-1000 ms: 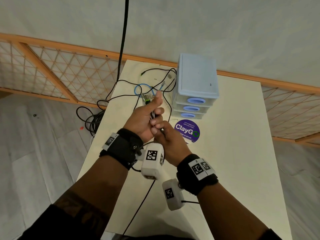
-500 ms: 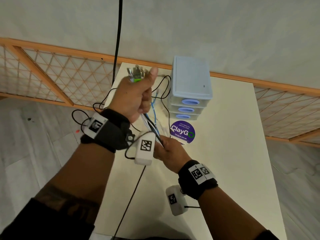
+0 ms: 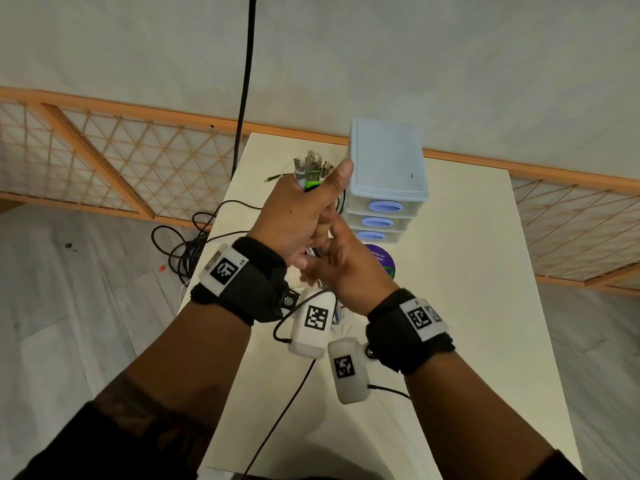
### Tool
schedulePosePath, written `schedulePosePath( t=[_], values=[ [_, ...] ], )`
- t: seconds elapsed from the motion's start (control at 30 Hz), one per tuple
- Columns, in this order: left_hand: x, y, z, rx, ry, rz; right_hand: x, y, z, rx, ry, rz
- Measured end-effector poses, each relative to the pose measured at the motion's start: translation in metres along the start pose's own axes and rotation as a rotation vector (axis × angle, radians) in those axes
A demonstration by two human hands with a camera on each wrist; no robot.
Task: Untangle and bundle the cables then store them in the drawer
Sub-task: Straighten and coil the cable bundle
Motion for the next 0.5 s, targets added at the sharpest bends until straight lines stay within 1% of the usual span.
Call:
schedulePosePath(
  t=[0.1,0.13,0.17,0.2,0.23,0.3,0.33,0.37,0.4,0.5],
  values=[
    [0.017,0.013,-0.001,-0.014,0.053,-0.03,-0.008,0.028,-0.013,-0.094,0.049,-0.269],
    [0.026,0.018,-0.002,-0.021,0.076,-0.022,-0.013,0.04,-0.021,-0.131,0.041,-0.291],
    [0.033,0.021,-0.003,-0.033,0.092,0.002,-0.018,0.052,-0.028,-0.169,0.031,-0.249],
    [0.039,0.022,-0.004,-0.045,0.105,0.073,-0.021,0.057,-0.034,-0.196,0.021,-0.226],
    [0.043,0.022,-0.006,-0.055,0.111,0.226,-0.021,0.057,-0.037,-0.2,0.009,-0.221],
    [0.046,0.017,-0.01,-0.056,0.108,0.636,-0.012,0.049,-0.045,-0.198,0.009,-0.266],
    [0.047,0.011,-0.014,-0.05,0.109,0.763,-0.006,0.042,-0.049,-0.19,0.009,-0.293],
    [0.049,0.002,-0.019,-0.041,0.107,0.804,0.0,0.033,-0.052,-0.179,0.014,-0.302],
    [0.049,-0.008,-0.023,-0.035,0.094,0.797,0.006,0.024,-0.054,-0.165,0.03,-0.287],
    [0.031,-0.042,-0.029,0.004,-0.016,0.708,0.02,-0.003,-0.053,-0.076,0.138,-0.232]
  ],
)
Point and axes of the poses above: each hand's wrist, its own z-axis towards the middle knuckle, its own x-axis out of the back of the hand, y = z × x, the point moved 10 cm from there along z, towards the middle knuckle, and after that the axes turned 15 degrees about -y, right-handed, at the moved point
